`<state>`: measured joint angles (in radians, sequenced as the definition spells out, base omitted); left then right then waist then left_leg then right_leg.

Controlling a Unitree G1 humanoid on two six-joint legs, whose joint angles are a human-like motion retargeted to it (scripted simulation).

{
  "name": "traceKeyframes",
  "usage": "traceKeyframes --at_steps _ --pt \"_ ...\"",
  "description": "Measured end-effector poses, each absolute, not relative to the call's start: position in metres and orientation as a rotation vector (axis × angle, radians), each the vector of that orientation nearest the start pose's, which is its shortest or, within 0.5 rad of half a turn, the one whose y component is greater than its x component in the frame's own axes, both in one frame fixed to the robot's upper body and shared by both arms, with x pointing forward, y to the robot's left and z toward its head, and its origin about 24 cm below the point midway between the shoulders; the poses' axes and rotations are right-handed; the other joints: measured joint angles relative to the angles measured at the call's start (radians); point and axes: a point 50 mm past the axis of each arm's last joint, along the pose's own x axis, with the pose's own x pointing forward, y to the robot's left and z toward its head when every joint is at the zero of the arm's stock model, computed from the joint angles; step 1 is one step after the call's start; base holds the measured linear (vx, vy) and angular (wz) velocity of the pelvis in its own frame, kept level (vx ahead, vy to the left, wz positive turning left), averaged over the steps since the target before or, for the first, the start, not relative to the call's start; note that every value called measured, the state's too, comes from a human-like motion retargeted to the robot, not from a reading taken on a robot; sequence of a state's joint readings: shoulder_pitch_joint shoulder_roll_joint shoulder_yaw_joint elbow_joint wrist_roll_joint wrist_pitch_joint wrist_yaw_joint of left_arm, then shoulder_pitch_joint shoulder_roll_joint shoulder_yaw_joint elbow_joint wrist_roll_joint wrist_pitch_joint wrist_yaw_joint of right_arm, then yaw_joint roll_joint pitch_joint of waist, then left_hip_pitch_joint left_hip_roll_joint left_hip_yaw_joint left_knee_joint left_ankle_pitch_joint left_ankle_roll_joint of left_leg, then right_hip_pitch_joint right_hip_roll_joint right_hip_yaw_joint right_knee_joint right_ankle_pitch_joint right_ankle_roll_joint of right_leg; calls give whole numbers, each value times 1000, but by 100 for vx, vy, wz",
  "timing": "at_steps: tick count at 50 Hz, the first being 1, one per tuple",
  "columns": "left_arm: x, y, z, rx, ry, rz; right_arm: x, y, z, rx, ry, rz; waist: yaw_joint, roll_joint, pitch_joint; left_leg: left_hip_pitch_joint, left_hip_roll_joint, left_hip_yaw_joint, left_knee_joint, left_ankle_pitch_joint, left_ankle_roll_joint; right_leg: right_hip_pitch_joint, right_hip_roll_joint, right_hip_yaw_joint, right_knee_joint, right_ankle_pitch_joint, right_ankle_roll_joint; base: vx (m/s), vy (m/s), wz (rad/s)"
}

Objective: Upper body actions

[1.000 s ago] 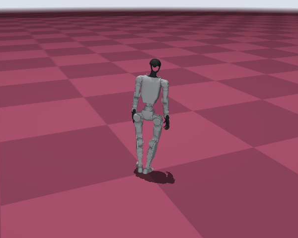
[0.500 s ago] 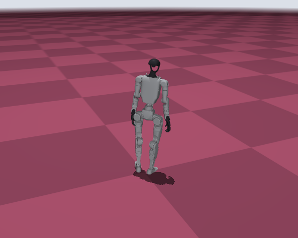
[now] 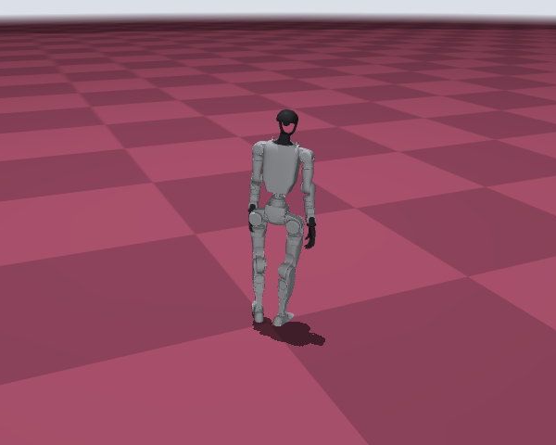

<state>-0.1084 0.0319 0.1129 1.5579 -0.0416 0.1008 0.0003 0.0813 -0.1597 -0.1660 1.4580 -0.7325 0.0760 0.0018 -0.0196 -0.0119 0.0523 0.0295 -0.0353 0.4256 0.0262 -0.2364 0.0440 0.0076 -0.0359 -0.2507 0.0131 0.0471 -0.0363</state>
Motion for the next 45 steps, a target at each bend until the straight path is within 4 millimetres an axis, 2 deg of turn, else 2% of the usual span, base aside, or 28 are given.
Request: traceKeyframes --at_steps 5,10,12,17,20,24,29,31,33,35,38,41,45 --pt "30 162 -179 -138 1635 162 25 -221 -176 -666 1510 319 1 22 7 -9 26 31 -19 -1 7 -71 20 40 108 -30 39 -12 3 -43" --pt "16 165 -178 -166 1692 199 44 -213 -176 -696 1418 340 -56 43 37 3 57 32 -21 4 7 -62 11 4 137 -15 -5 0 -3 1" --pt "19 167 -178 -154 1694 200 42 -213 -176 -686 1416 339 -63 28 46 17 46 22 -17 0 3 -40 3 30 114 -14 24 10 -11 25" --pt "22 169 -179 -122 1684 191 13 -219 -176 -660 1501 333 6 -2 13 42 25 25 -14 -14 -12 -7 5 51 50 -22 -4 25 -14 -24" --pt "24 168 -180 -123 1659 194 1 -223 -176 -655 1549 302 41 5 -2 42 39 32 -5 -23 -24 -2 16 65 31 -11 -7 17 -13 -24" --pt "21 168 -180 -150 1661 217 0 -231 -173 -659 1589 232 9 29 5 45 65 16 29 -42 -43 21 36 54 16 -15 -24 17 -13 6" --pt "1 171 -180 -80 1705 251 11 -234 -171 -626 1628 155 -7 51 9 -9 105 -6 166 -71 -76 32 38 50 6 -20 -41 15 -9 3" --pt "-12 170 -179 -45 1732 309 26 -230 -171 -611 1592 157 9 46 34 -40 123 3 261 -28 -81 45 28 56 7 -21 -47 14 -12 -18" --pt "-27 167 -178 -70 1775 357 49 -222 -171 -600 1540 187 32 34 71 -88 155 9 402 66 -93 60 10 70 13 -22 -55 7 -13 -32" --pt "-43 161 -176 -134 1831 367 82 -209 -170 -581 1451 233 40 28 107 -182 209 -26 598 174 -108 67 -8 63 18 -27 -60 -1 -15 10" --pt "-73 155 -171 -223 1934 290 135 -190 -160 -521 1287 303 69 19 150 -340 228 -106 842 297 -65 81 -25 51 19 -26 -73 -1 -13 14" --pt "-99 153 -164 -261 2030 158 184 -172 -143 -447 1132 339 115 32 171 -474 281 -125 1054 232 -69 87 -22 44 15 -23 -87 1 -10 2" --pt "-119 153 -158 -223 2100 0 239 -149 -113 -367 937 380 181 49 177 -633 340 -136 1274 135 -54 71 -16 60 17 -18 -101 0 -3 -19"
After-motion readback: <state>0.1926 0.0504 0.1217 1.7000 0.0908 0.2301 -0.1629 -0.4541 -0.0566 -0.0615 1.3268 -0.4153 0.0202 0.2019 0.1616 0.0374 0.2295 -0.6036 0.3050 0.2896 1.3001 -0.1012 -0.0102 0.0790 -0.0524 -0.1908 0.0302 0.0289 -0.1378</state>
